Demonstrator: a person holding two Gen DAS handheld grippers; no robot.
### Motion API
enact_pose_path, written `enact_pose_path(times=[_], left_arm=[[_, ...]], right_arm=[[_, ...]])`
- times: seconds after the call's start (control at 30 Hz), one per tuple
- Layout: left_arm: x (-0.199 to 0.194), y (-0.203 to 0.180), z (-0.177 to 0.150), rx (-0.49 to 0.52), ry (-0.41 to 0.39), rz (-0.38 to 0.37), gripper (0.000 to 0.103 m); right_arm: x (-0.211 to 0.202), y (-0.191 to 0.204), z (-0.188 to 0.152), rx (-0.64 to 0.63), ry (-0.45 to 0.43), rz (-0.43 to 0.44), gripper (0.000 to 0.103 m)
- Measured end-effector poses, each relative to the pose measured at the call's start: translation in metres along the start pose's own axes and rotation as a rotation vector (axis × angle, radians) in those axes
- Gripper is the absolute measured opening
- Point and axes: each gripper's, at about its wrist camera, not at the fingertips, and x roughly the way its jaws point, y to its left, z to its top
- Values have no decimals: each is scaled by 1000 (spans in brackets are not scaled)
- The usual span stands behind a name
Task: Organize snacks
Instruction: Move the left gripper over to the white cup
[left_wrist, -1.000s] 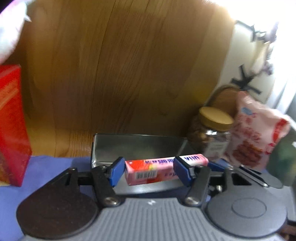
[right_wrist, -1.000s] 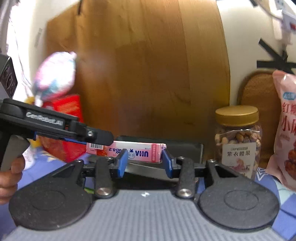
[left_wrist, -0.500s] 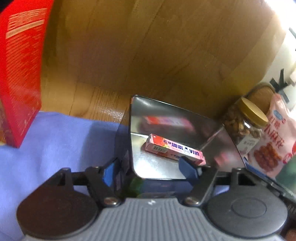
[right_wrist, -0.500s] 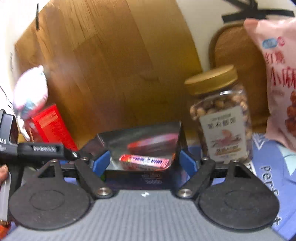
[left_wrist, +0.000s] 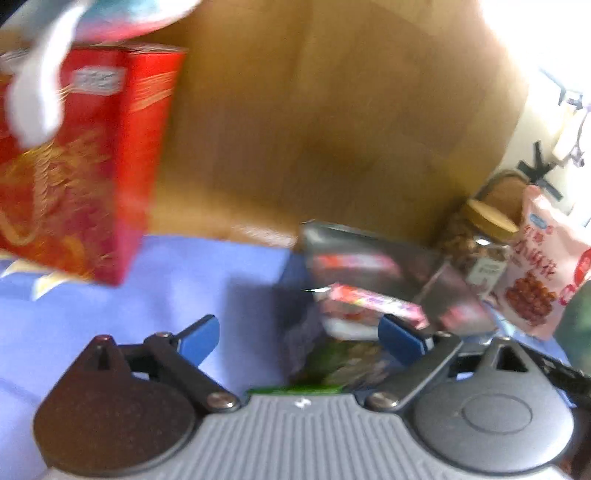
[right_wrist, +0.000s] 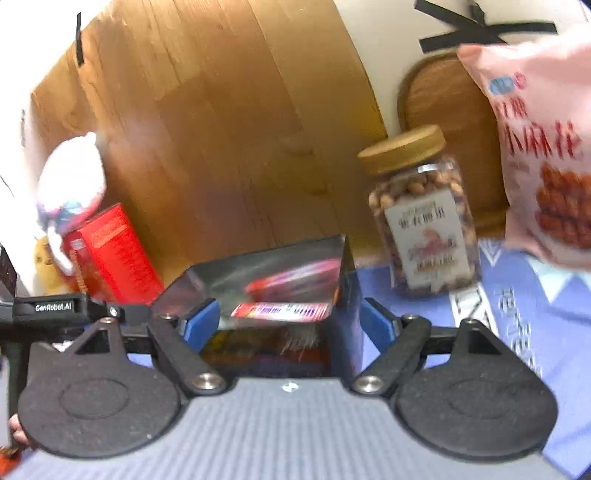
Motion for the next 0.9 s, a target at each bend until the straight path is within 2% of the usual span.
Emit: enact_pose_path(times=[0.03, 0.1, 0.13, 0.17, 0.23, 0.33, 0.47, 0.5, 0.53, 0.6, 0.73, 0.8, 0.9], left_arm=[[1, 6, -5, -17, 24, -4, 93], [11, 15, -19, -36, 97, -29, 79], [16, 17, -28, -48, 127, -49, 77], [15, 19, -35, -82, 121, -88, 77], [14, 15, -45, -115, 159, -166, 75], [0, -11, -66, -26, 137, -118, 74], [-21, -44, -98, 64, 114, -119, 79], [-25, -49, -103, 76, 113, -120, 81], [-29, -51, -105, 83, 118, -125, 83], [-43, -46, -106, 76, 91, -115, 83], [-78, -40, -98, 9, -11, -91, 84], [-86, -42, -94, -9, -27, -118, 84], [-79, -66, -91, 16, 8, -197, 84]], right_arm=[[-2, 2, -7, -2, 26, 9, 84], [1, 9, -21, -29, 73, 10, 81], [3, 11, -26, -39, 93, 10, 77], [10, 15, -34, -49, 129, 9, 70], [22, 20, -46, -71, 192, -4, 65], [22, 38, -62, -155, 194, -29, 67], [5, 47, -74, -164, 199, 34, 67], [1, 49, -77, -176, 201, 47, 62], [-5, 52, -82, -206, 192, 43, 58], [-23, 54, -81, -245, 154, 56, 57], [-75, 27, -61, -141, -12, 34, 59], [-95, 5, -56, -78, -57, -23, 59], [-107, -27, -63, -19, -39, -94, 59]])
